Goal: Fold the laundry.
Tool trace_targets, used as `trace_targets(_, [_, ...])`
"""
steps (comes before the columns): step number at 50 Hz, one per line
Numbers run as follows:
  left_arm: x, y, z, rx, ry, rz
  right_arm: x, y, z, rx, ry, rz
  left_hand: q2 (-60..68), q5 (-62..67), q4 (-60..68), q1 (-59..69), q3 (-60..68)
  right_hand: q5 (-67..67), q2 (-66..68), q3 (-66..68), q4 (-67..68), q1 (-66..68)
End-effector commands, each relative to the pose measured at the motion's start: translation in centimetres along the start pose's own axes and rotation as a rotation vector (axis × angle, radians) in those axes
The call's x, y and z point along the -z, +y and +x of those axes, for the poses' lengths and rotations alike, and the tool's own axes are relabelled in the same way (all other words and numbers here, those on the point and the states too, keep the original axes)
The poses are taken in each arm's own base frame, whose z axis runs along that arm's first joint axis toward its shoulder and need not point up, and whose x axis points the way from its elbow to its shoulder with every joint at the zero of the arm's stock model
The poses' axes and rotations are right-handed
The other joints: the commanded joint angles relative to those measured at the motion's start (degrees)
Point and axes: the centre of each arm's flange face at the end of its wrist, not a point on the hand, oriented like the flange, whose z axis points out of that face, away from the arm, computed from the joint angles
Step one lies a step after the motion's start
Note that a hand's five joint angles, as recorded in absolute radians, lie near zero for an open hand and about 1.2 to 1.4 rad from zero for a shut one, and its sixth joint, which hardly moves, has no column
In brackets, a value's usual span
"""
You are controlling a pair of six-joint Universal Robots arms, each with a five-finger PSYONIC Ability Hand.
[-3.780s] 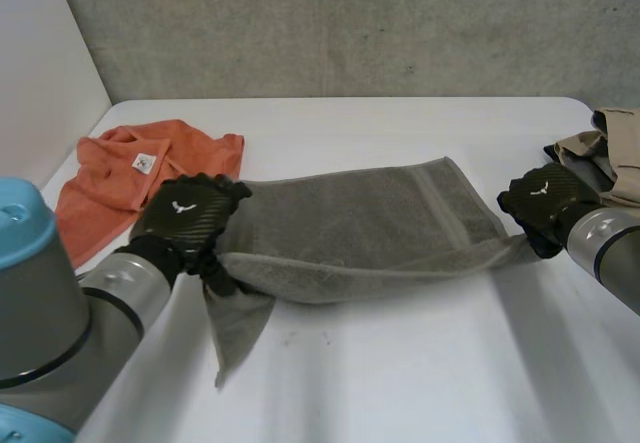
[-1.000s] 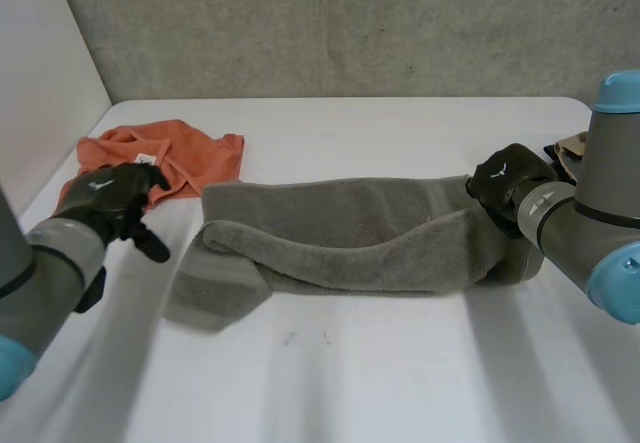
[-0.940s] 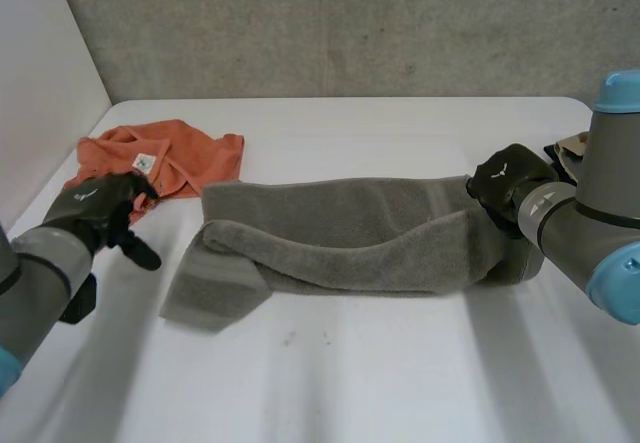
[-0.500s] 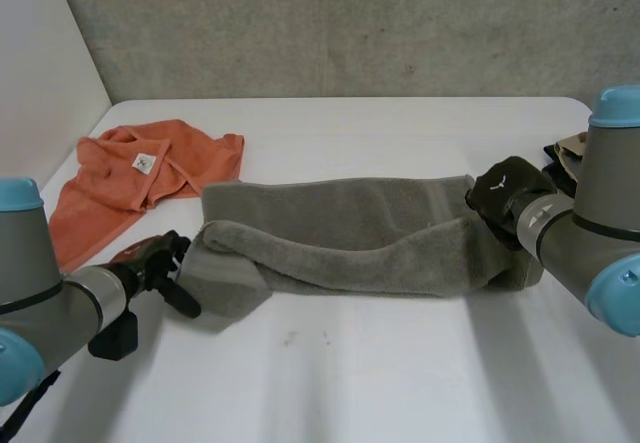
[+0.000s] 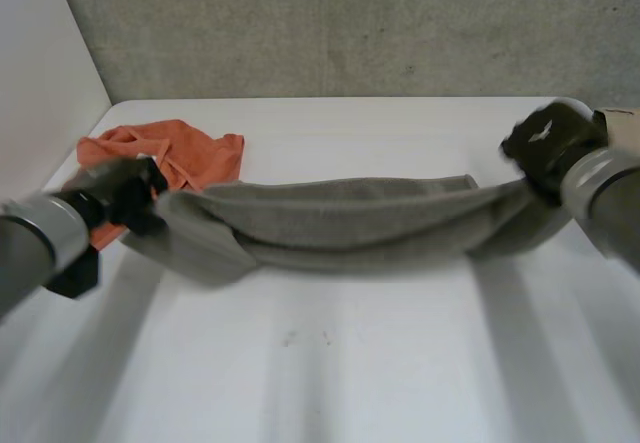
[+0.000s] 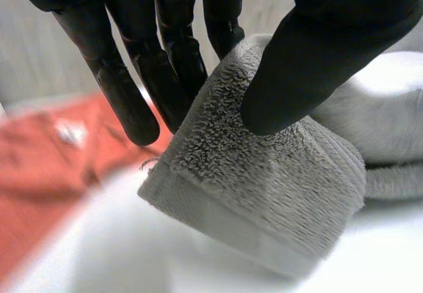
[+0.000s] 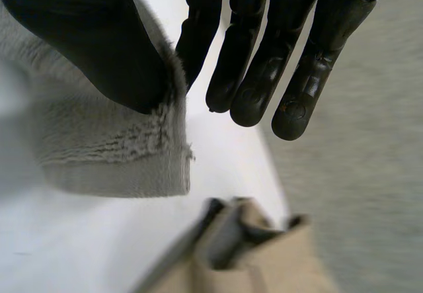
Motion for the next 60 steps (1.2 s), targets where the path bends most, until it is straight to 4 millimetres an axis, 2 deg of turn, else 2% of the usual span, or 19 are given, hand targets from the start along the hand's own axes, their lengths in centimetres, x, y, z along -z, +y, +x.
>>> trace_targets(1, [6.2,-5.9,0.9,-0.392,-0.048,0.228,4.9,-3.1,5.2,0.058,0.127,0.101,11.59,13.67,11.51,14.42,11.93,13.34,12.45,12.07,11.93,23.14])
trace_targets(5, [8.9,-7.8,1.3,-0.613,-0.106,0.342,6.6,-3.9,6.2,0.069,0.139,0.121,11.59,13.67,11.51,14.42,11.93,13.34,12.45,12.07,11.93,23.14])
trace_targets(12, [8.3,-7.5,1.5,-0.670,-0.107,0.342,6.8,-3.1,5.5,0.088,0.067,0.074,11.59,13.67,11.51,14.42,11.93,13.34,12.45,12.07,11.93,23.14])
trace_targets(17, [3.3,-3.9,1.0,-0.649,-0.036,0.165,2.7,-0.6,3.9,0.080,-0.019,-0.015,11.59,13.67,11.51,14.42,11.93,13.34,12.45,12.07,11.93,23.14])
trace_targets(20, [1.3,-2.5,1.2,-0.648,-0.003,0.108,0.8,0.2,2.9,0.083,-0.059,-0.035,11.59,13.67,11.51,14.42,11.93,13.34,12.45,12.07,11.93,23.14])
trace_targets(25, [-4.5,0.0,1.2,-0.651,0.006,0.040,-3.7,1.7,0.6,0.090,-0.078,-0.020,11.59,13.67,11.51,14.42,11.93,13.34,12.45,12.07,11.93,23.14])
trace_targets(30, [-9.0,-0.6,0.9,-0.681,-0.071,0.116,-7.6,2.1,0.4,0.094,0.044,0.059,11.59,13.67,11.51,14.42,11.93,13.34,12.45,12.07,11.93,23.14])
trace_targets(32, [-11.4,-1.9,0.9,-0.718,-0.113,0.218,-8.9,1.8,0.8,0.101,0.110,0.103,11.59,13.67,11.51,14.42,11.93,13.34,12.45,12.07,11.93,23.14])
trace_targets(35, [-13.3,-4.3,0.9,-0.773,-0.180,0.348,-11.2,0.3,2.7,0.120,0.295,0.230,11.59,13.67,11.51,14.42,11.93,13.34,12.45,12.07,11.93,23.14])
trace_targets(37, [-13.9,-7.9,0.9,-0.810,-0.269,0.508,-12.2,-1.6,4.9,0.131,0.459,0.346,11.59,13.67,11.51,14.42,11.93,13.34,12.45,12.07,11.93,23.14])
trace_targets(39, [-13.7,-10.7,1.2,-0.810,-0.331,0.640,-12.5,-2.8,6.5,0.143,0.566,0.428,11.59,13.67,11.51,14.42,11.93,13.34,12.45,12.07,11.93,23.14])
trace_targets(40, [-13.2,-13.0,1.9,-0.793,-0.370,0.771,-12.5,-3.9,7.9,0.156,0.657,0.509,11.59,13.67,11.51,14.42,11.93,13.34,12.45,12.07,11.93,23.14])
trace_targets(43, [-12.2,-16.0,2.3,-0.766,-0.434,0.959,-12.2,-5.4,9.5,0.173,0.765,0.614,11.59,13.67,11.51,14.42,11.93,13.34,12.45,12.07,11.93,23.14])
trace_targets(44, [-11.0,-17.9,2.4,-0.748,-0.473,1.070,-11.9,-6.2,10.1,0.172,0.808,0.668,11.59,13.67,11.51,14.42,11.93,13.34,12.45,12.07,11.93,23.14])
trace_targets(47, [-9.6,-19.8,2.6,-0.711,-0.503,1.191,-11.6,-6.7,10.8,0.143,0.827,0.709,11.59,13.67,11.51,14.42,11.93,13.34,12.45,12.07,11.93,23.14])
trace_targets(50, [-9.6,-19.5,2.5,-0.690,-0.475,1.165,-11.1,-7.0,11.4,0.077,0.823,0.736,11.59,13.67,11.51,14.42,11.93,13.34,12.45,12.07,11.93,23.14])
trace_targets(53, [-10.5,-17.5,2.0,-0.674,-0.424,1.064,-10.4,-7.0,11.7,0.014,0.796,0.736,11.59,13.67,11.51,14.42,11.93,13.34,12.45,12.07,11.93,23.14])
trace_targets(58, [-12.0,-13.0,1.6,-0.675,-0.366,0.895,-10.1,-5.8,10.1,-0.052,0.687,0.686,11.59,13.67,11.51,14.42,11.93,13.34,12.45,12.07,11.93,23.14])
trace_targets(60, [-12.7,-10.1,1.2,-0.682,-0.343,0.807,-10.4,-4.6,8.6,-0.072,0.622,0.643,11.59,13.67,11.51,14.42,11.93,13.34,12.45,12.07,11.93,23.14])
